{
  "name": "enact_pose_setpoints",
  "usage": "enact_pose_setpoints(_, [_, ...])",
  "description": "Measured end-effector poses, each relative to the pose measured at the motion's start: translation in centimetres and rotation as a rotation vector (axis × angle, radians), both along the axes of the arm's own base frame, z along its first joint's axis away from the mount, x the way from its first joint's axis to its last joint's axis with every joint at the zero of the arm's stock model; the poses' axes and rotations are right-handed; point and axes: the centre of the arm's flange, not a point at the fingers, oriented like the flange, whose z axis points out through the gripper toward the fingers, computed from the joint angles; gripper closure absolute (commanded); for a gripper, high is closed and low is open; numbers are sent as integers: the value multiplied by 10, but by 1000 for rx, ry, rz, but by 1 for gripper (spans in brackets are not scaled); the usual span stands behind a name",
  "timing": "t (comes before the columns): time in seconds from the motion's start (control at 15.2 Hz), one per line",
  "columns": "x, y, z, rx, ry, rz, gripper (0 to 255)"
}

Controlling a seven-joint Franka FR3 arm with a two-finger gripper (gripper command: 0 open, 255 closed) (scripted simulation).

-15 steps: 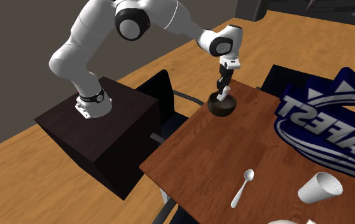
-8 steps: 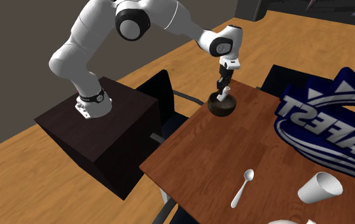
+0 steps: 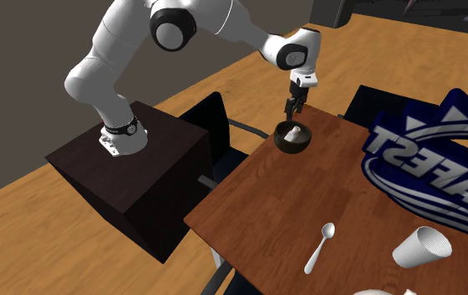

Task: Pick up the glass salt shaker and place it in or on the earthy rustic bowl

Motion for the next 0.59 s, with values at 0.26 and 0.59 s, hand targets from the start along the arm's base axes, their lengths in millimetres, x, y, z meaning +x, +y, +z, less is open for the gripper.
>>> enact_pose_setpoints(0.26, [-1,4,29,1,-1,0,0])
enact_pose_setpoints(0.59, [-2,5,32,0,0,0,0])
